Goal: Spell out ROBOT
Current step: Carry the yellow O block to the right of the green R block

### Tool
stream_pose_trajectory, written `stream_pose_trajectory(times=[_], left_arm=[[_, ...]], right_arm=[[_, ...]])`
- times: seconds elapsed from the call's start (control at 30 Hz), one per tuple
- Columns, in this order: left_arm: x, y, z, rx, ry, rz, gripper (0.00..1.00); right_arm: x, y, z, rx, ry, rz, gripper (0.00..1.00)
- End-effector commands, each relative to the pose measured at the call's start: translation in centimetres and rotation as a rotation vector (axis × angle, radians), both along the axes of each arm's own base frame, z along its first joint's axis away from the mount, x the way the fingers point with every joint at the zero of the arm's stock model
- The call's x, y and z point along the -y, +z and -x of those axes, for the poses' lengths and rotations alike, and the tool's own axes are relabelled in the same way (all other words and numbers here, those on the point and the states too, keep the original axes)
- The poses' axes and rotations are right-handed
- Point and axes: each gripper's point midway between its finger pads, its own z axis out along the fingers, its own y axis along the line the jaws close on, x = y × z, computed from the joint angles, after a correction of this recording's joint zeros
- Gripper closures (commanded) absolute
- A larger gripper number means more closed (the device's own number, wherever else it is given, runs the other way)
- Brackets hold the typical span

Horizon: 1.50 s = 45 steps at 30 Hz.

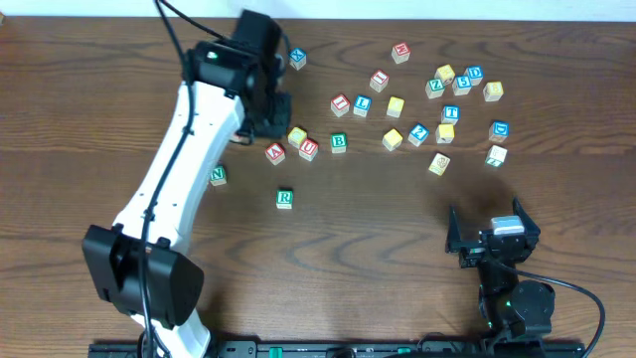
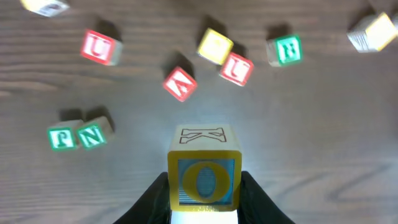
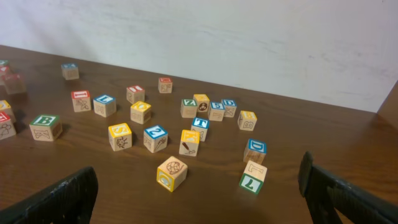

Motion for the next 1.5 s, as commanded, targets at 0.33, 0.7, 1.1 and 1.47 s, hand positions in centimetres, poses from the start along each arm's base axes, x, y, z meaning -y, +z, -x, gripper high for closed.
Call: stream_pose_trajectory(times=[0.33,0.7,1.1,1.47], left_arm=[[3.8,-4.9,6.1,0.022,-0.035,-0.026,0.93],[2.2,-9.5,8.4,0.018,0.141,-0.008,0.92],[2.3,-10.9,8.3,0.034,0.14,0.003,0.92],[3.3,-11.7,8.6,0.04,0.114,0.023,0.92]], right_arm=[[0.1,-0.1,0.0,-0.005,-0.002,-0.007,0.01],[0.1,-0.1,0.0,-0.005,-0.002,-0.007,0.01],[0.1,-0.2,0.0,-0.005,-0.002,-0.007,0.01],[0.1,-0.2,0.0,-0.005,-0.002,-0.007,0.01]])
